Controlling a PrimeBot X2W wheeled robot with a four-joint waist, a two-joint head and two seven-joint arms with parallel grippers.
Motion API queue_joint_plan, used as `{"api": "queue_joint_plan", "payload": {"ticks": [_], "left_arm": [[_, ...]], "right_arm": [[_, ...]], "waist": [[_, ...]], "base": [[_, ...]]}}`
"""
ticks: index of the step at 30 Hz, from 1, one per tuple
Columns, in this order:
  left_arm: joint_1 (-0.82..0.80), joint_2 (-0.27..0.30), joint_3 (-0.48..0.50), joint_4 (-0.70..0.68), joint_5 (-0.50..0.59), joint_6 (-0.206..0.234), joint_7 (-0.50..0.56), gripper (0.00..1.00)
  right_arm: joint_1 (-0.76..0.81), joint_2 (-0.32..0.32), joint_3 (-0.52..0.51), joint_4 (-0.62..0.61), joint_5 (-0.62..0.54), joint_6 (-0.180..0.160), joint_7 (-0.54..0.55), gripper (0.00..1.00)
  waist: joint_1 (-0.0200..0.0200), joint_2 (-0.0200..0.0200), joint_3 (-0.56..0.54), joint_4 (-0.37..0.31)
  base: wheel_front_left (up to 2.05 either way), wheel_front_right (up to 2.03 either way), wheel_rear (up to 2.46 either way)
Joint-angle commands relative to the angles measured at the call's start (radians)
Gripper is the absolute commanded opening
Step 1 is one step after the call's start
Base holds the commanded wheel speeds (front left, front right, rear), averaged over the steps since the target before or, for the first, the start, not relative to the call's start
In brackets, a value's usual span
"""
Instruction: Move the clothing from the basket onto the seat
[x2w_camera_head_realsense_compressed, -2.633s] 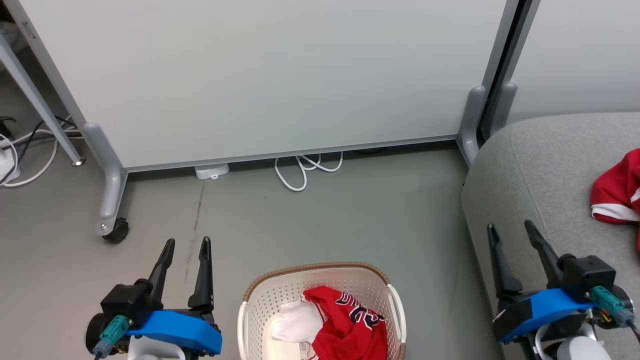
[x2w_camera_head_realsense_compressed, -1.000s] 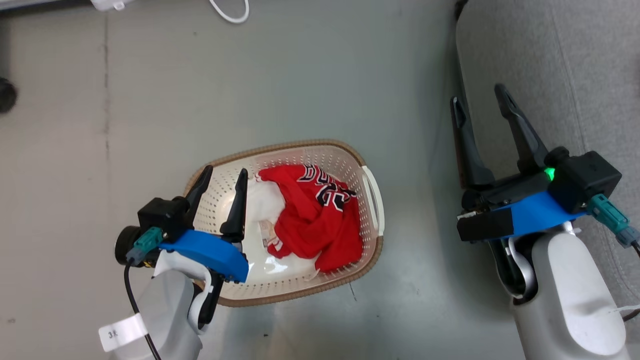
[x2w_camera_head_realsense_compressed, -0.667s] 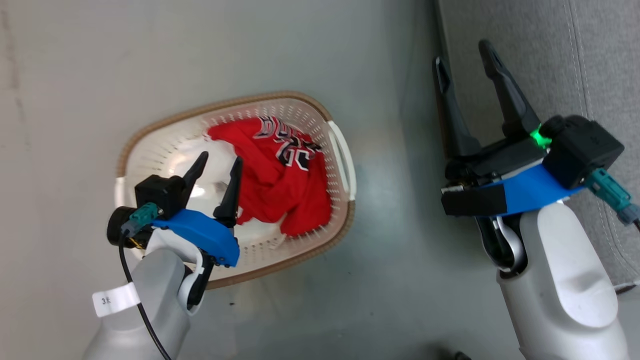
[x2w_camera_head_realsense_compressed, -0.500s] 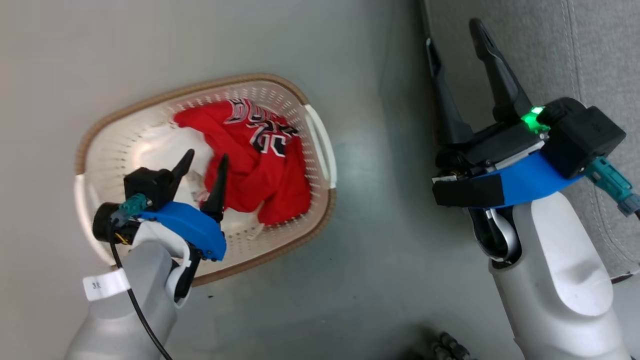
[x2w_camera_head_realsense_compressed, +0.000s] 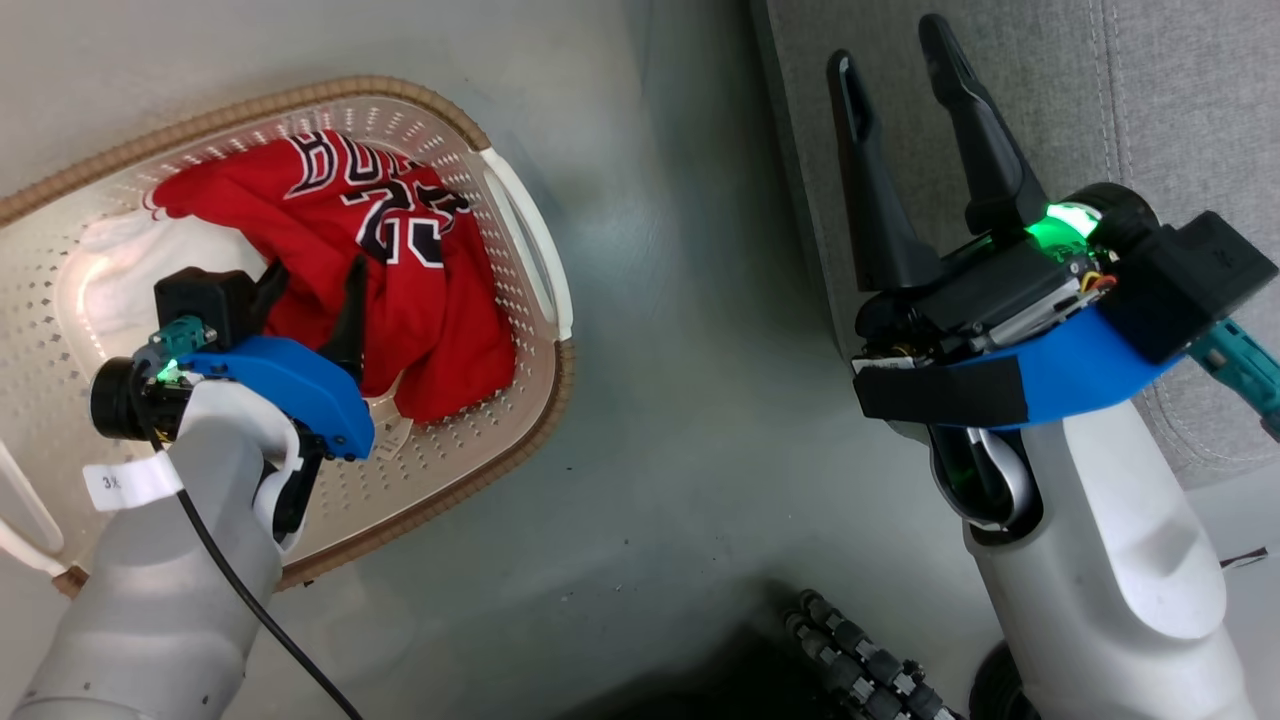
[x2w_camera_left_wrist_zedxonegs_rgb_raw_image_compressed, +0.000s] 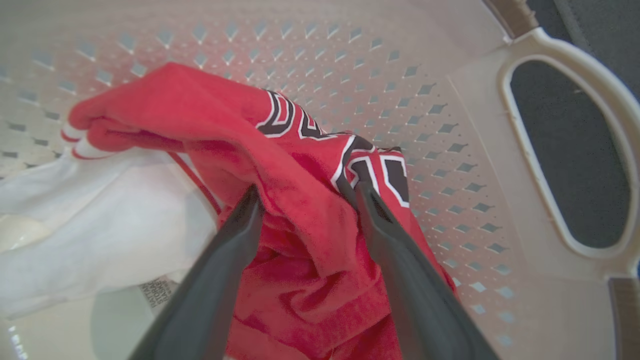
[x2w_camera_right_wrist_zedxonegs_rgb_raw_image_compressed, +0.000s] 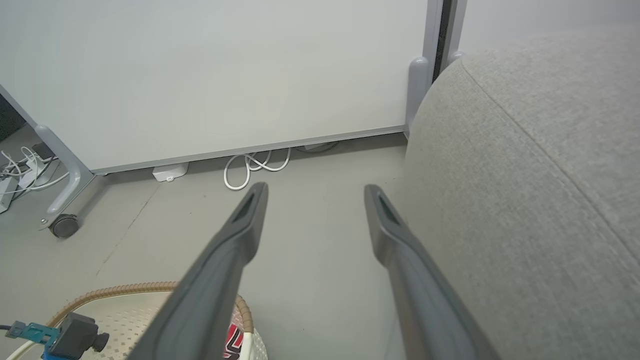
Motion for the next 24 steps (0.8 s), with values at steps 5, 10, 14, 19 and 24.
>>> {"api": "queue_joint_plan", "payload": {"ticks": [5,10,14,19,24], "left_arm": [[-0.068,-0.012,-0.004,0.071,-0.021,-0.003,0.002,1.0],[-0.105,-0.023,-0.01,0.118,-0.017,-0.003,-0.002,1.0],[-0.118,-0.031,-0.02,0.142,-0.011,-0.003,-0.005,0.44],[-0.126,-0.036,-0.025,0.153,-0.007,-0.003,-0.007,0.0],[-0.131,-0.036,-0.033,0.156,-0.005,-0.003,-0.008,0.0]], "right_arm": [[0.037,0.002,-0.011,-0.03,0.0,0.0,-0.004,1.0],[0.05,0.002,-0.015,-0.038,0.002,0.0,-0.004,1.0],[0.052,0.002,-0.018,-0.039,0.002,0.0,-0.005,1.0],[0.048,0.002,-0.021,-0.044,-0.002,0.0,-0.004,1.0],[0.046,0.002,-0.017,-0.042,-0.004,0.0,-0.004,1.0]], "waist": [[-0.0002,0.0,0.026,-0.002],[-0.0002,0.0,0.034,0.002],[-0.0002,0.0,0.036,0.003],[-0.0002,0.0,0.037,0.005],[-0.0002,0.0,0.035,0.005]], "base": [[0.0,0.0,0.0],[0.0,0.0,0.0],[0.0,0.0,0.0],[0.0,0.0,0.0],[0.0,0.0,0.0]]}}
